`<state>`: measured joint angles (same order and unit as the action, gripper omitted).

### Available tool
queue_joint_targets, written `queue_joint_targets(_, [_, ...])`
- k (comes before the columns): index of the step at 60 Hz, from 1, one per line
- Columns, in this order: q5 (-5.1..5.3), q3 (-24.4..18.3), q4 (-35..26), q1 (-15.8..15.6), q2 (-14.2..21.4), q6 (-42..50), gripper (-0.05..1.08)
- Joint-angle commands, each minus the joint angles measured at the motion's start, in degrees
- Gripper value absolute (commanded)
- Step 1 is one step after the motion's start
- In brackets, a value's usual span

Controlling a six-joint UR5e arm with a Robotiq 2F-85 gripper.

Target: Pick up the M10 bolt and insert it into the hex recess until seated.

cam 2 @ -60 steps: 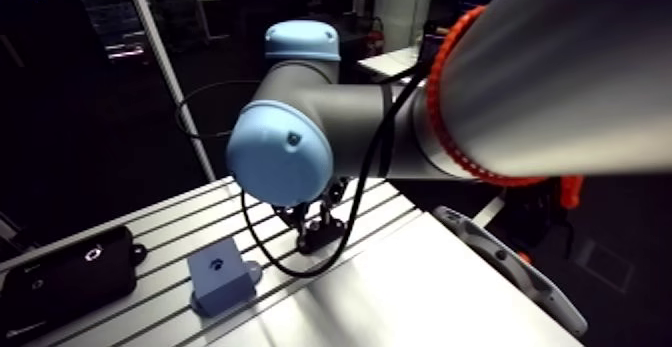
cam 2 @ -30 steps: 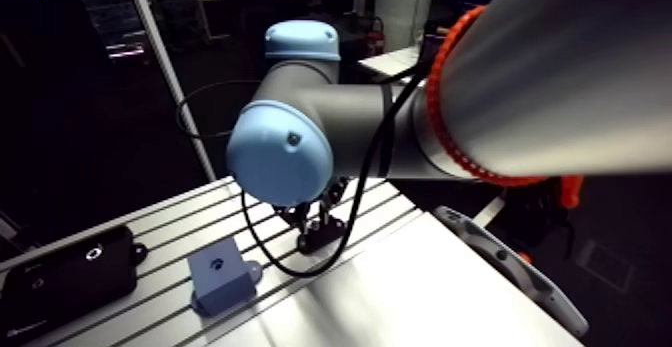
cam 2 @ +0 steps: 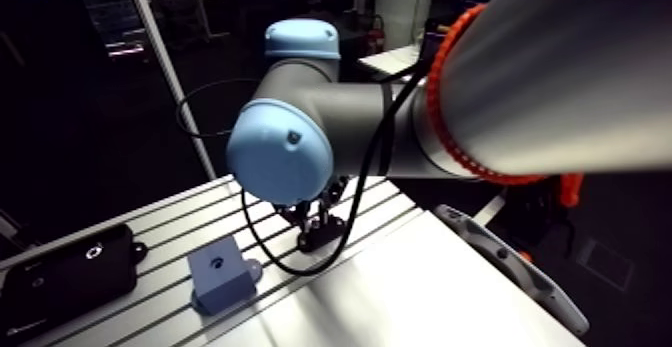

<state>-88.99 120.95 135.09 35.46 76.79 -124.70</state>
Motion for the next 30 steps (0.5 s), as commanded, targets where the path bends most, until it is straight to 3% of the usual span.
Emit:
queue_joint_targets(1, [0.0, -0.05, 0.04, 0.04, -0.2, 0.02, 0.58])
queue_joint_targets(30, [0.0, -0.14, 0.04, -0.03, -0.38, 0.02, 0.62])
